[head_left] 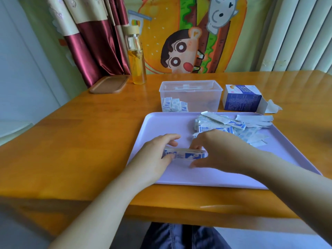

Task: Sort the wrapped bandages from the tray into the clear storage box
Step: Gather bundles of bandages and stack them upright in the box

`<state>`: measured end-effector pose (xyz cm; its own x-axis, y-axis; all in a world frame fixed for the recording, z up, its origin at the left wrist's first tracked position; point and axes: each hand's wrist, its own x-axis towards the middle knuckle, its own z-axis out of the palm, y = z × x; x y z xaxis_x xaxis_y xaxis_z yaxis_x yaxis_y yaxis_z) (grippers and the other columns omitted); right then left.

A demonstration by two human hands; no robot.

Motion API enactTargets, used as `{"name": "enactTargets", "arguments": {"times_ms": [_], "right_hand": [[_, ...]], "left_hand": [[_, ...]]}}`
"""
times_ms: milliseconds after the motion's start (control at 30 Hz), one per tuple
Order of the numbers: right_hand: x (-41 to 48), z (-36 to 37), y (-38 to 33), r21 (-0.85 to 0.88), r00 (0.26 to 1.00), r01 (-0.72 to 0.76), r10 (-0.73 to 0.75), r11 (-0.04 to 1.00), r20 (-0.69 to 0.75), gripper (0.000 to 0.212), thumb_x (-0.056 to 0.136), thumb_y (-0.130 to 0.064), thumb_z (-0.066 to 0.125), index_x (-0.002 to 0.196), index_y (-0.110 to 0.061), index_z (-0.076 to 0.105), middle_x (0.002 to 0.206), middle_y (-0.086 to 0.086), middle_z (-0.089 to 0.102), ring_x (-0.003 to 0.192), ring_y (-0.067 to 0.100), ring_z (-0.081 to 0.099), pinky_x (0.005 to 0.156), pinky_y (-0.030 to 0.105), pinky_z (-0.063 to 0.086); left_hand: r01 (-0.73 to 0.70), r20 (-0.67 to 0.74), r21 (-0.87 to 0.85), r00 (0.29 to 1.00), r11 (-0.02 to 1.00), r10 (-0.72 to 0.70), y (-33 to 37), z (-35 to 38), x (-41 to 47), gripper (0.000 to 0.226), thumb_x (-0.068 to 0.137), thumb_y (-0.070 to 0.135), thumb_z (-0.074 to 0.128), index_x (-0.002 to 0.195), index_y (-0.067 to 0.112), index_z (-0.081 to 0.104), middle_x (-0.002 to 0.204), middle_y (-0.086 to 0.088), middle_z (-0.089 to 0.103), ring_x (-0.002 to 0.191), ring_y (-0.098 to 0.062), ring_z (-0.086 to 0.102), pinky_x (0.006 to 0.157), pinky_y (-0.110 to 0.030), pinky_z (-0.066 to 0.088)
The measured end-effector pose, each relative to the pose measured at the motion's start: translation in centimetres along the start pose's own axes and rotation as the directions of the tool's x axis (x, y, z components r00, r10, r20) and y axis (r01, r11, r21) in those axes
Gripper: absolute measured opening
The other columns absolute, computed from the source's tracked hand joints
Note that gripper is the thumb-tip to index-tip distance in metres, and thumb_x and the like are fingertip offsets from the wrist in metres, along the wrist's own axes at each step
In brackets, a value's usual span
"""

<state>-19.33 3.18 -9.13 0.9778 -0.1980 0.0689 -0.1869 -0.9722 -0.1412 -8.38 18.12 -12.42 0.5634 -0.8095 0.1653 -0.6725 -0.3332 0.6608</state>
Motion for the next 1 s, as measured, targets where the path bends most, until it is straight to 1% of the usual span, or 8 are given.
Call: {"name": "enactTargets", "arguments": {"times_ms": [133,233,433,600,667,767,867,1000], "right_hand": [[-0.2,0.4,0.4,0.175,1.0,-0.026,0.023,0.984,0.019,0.021,0.081,-0.032,0.069,0.101,-0.025,0.069,0.085,-0.009,0.06,0.07,0.008,0.049,0.056,0.013,0.035],[0.2,0.8,-0.1,0.257,0.999,-0.045,0.048,0.965,-0.005,0.015,0.081,-0.025,0.07,0.096,-0.022,0.071,0.066,-0.016,0.05,0.06,0.006,0.048,0.054,0.012,0.037],[0.3,0.5,0.3,0.384,0.995,-0.092,0.1,0.919,-0.001,0.013,0.077,-0.015,0.07,0.075,-0.027,0.067,0.054,-0.015,0.054,0.055,0.007,0.053,0.05,0.017,0.039],[0.3,-0.1,0.4,0.435,0.972,-0.016,0.116,0.9,-0.204,0.009,0.08,-0.013,0.069,0.075,-0.021,0.068,0.05,-0.015,0.052,0.048,-0.001,0.05,0.045,0.01,0.036],[0.7,-0.7,0.5,0.533,0.947,0.015,0.159,0.846,-0.28,0.019,0.081,-0.013,0.068,0.067,-0.024,0.062,0.044,-0.013,0.051,0.041,0.004,0.044,0.042,0.012,0.033],[2.2,-1.9,0.8,0.713,0.923,0.089,0.212,0.695,-0.322,0.008,0.081,-0.015,0.07,0.074,-0.016,0.065,0.055,-0.006,0.058,0.049,0.005,0.047,0.052,0.018,0.038],[4.0,-2.9,0.9,0.811,0.922,0.126,0.233,0.571,-0.308,0.005,0.081,-0.014,0.07,0.086,-0.013,0.069,0.073,0.007,0.07,0.063,0.01,0.061,0.069,0.03,0.052],[7.4,-4.1,1.3,0.911,0.881,0.231,0.324,0.342,-0.345,0.009,0.084,-0.001,0.064,0.088,-0.008,0.067,0.08,0.013,0.071,0.069,0.015,0.065,0.075,0.031,0.055]], "left_hand": [[-0.035,-0.007,0.041,0.999,0.999,0.035,0.0,0.3,-0.2,0.049,0.095,0.008,0.05,0.136,0.034,0.044,0.126,0.016,0.052,0.104,0.001,0.05,0.083,-0.002,0.036],[-0.054,0.011,0.078,0.999,0.995,0.053,0.2,0.6,0.0,0.048,0.096,0.004,0.045,0.137,0.03,0.044,0.13,0.012,0.05,0.114,-0.001,0.046,0.084,0.003,0.029],[-0.099,0.11,0.224,0.991,0.97,0.075,0.5,0.8,0.1,0.043,0.101,0.01,0.034,0.141,0.026,0.04,0.131,0.006,0.047,0.119,-0.009,0.04,0.094,-0.013,0.03],[-0.141,0.161,0.365,0.983,0.92,0.087,1.3,0.3,1.1,0.029,0.101,0.015,0.032,0.127,0.023,0.042,0.114,0.001,0.051,0.102,-0.021,0.048,0.086,-0.041,0.043],[-0.135,0.129,0.361,0.987,0.923,0.094,1.6,-0.5,1.9,0.02,0.099,0.011,0.032,0.113,0.019,0.043,0.105,0.001,0.054,0.092,-0.023,0.053,0.079,-0.045,0.045],[-0.189,0.0,0.271,0.981,0.944,0.196,2.0,-1.9,3.9,0.013,0.097,0.009,0.036,0.104,0.013,0.046,0.093,0.005,0.054,0.086,-0.022,0.056,0.076,-0.044,0.047],[-0.191,-0.077,0.128,0.977,0.973,0.201,3.3,-3.0,6.0,0.016,0.1,0.018,0.037,0.11,0.011,0.048,0.085,0.009,0.056,0.083,-0.019,0.058,0.074,-0.043,0.05],[-0.174,-0.098,-0.062,0.981,0.983,0.168,4.5,-4.3,9.6,0.02,0.102,0.024,0.033,0.12,0.025,0.042,0.09,0.009,0.056,0.077,-0.008,0.055,0.072,-0.036,0.051]]}}
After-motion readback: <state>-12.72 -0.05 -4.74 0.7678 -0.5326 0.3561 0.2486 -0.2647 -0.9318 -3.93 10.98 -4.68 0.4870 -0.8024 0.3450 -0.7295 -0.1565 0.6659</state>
